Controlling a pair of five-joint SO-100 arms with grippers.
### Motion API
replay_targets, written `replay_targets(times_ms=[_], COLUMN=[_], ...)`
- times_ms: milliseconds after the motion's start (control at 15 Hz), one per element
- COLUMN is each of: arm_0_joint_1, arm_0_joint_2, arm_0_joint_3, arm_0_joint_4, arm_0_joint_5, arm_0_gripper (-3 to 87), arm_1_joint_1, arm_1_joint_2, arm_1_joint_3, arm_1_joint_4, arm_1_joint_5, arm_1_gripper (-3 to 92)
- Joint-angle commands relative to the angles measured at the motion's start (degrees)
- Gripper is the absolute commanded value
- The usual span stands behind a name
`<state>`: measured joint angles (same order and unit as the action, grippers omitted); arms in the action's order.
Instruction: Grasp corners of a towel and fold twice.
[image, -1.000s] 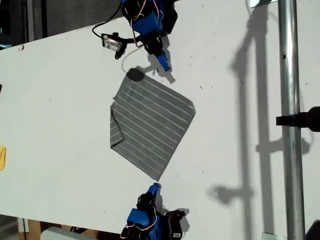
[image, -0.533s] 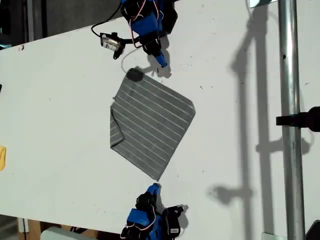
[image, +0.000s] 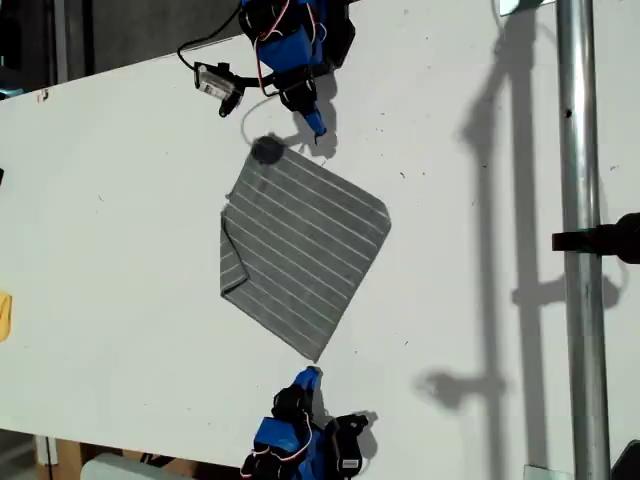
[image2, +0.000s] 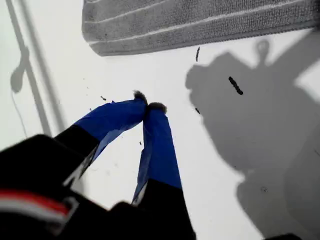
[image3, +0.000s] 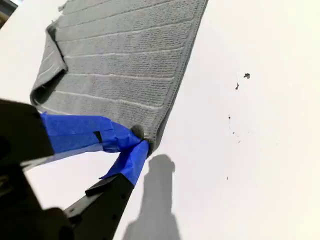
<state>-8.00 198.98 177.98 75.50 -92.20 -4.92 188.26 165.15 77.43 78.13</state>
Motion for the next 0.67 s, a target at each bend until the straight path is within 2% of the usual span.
replay_targets(times_ms=[0,67,200,333,600], arm_0_joint_1=[0.7,1.14,1.41,1.05,-1.49], arm_0_joint_2=[0.09,-1.49,-23.55,-39.37,-51.5], arm_0_joint_3=[-2.64,-6.42,-22.94,-40.52,-61.35], arm_0_joint_4=[0.35,0.88,0.79,1.93,13.18], arm_0_joint_5=[-1.14,-2.37,-1.67,5.71,15.47], arm_0_gripper=[-2.6,-2.6,-2.6,-2.6,-2.6], arm_1_joint_1=[1.32,1.23,2.37,2.9,-0.97], arm_1_joint_2=[-0.35,-5.63,-29.0,-41.13,-69.87], arm_1_joint_3=[-7.12,-10.02,-25.66,-37.62,-68.73], arm_1_joint_4=[5.36,4.39,4.57,4.13,9.32], arm_1_joint_5=[0.09,0.62,-1.32,-2.55,-1.85], arm_1_gripper=[-0.3,-0.3,-0.3,-0.3,-0.3])
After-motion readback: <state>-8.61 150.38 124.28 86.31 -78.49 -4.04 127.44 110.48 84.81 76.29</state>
